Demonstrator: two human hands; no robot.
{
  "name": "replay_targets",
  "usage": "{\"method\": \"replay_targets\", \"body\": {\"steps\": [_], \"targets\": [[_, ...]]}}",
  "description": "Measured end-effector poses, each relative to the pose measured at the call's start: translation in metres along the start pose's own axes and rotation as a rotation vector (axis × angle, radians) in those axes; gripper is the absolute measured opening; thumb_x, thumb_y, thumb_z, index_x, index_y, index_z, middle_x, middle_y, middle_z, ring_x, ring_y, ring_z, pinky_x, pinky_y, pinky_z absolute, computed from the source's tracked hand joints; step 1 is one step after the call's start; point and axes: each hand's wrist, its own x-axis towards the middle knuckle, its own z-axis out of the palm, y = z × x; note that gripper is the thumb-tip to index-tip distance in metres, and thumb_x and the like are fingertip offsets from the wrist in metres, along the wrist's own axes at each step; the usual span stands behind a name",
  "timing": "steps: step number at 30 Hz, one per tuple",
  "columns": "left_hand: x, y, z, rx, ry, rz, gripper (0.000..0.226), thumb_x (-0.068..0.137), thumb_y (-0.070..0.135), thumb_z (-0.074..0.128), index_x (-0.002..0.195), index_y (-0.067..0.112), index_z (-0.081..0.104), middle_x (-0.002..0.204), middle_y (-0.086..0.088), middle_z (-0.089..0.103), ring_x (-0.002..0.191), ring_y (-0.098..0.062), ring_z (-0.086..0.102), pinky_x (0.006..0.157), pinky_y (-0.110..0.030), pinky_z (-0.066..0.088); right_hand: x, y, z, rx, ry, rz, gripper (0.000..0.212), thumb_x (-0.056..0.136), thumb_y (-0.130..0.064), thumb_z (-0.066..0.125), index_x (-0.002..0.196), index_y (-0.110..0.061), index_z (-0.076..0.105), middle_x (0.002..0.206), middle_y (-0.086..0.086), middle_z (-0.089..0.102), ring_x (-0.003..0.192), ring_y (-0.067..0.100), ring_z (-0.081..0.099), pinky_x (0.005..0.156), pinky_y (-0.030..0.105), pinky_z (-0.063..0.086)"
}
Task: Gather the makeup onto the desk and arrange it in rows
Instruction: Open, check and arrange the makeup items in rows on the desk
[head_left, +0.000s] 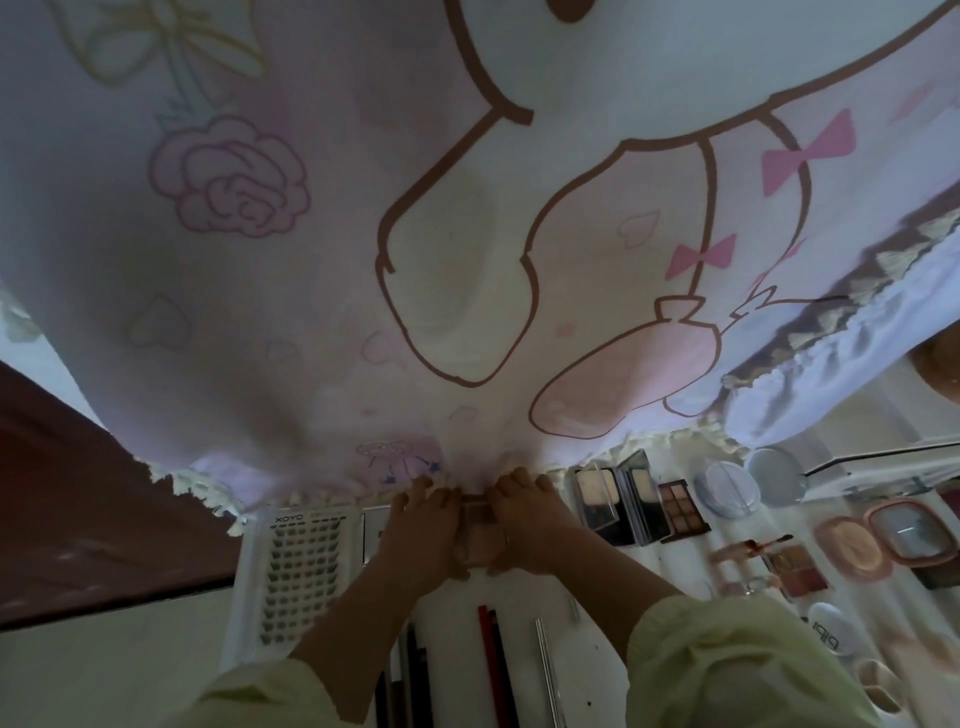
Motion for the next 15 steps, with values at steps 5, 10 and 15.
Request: {"method": "replay_targets", "body": {"steps": [5, 10, 15], "targets": [[0.006, -0.003, 0.004, 0.128, 0.151, 0.044, 0.073, 0.022, 0.061, 0.082, 0.082, 0.022, 0.074, 0.081, 0.005, 0.069, 0.086, -0.022, 0.064, 0.063, -0.035, 0.05, 0.01, 0.0, 0.001, -0.019, 0.02, -0.008, 0.087, 0.072, -0.053, 0.076, 0.138, -0.009, 0.039, 0.138, 0.01, 0.039, 0.13, 0.03, 0.029, 0.109, 0.044, 0.026], [0.013, -0.005, 0.013, 0.131, 0.286, 0.079, 0.061, 0.016, 0.051, 0.082, 0.067, 0.02, 0.07, 0.072, 0.001, 0.065, 0.074, -0.023, 0.065, 0.057, -0.031, 0.05, 0.015, 0.001, 0.001, 0.012, 0.023, 0.001, 0.1, 0.066, -0.054, 0.08, 0.142, -0.01, 0.032, 0.142, 0.01, 0.034, 0.133, 0.03, 0.028, 0.111, 0.043, 0.026], [0.008, -0.001, 0.007, 0.066, 0.261, 0.048, 0.067, 0.016, 0.047, 0.085, 0.074, 0.016, 0.069, 0.077, -0.005, 0.066, 0.076, -0.025, 0.064, 0.06, -0.032, 0.052, 0.008, 0.0, 0.0, 0.037, 0.065, -0.006, 0.087, 0.074, -0.045, 0.077, 0.14, -0.011, 0.033, 0.141, 0.011, 0.035, 0.132, 0.029, 0.03, 0.11, 0.042, 0.027]]}}
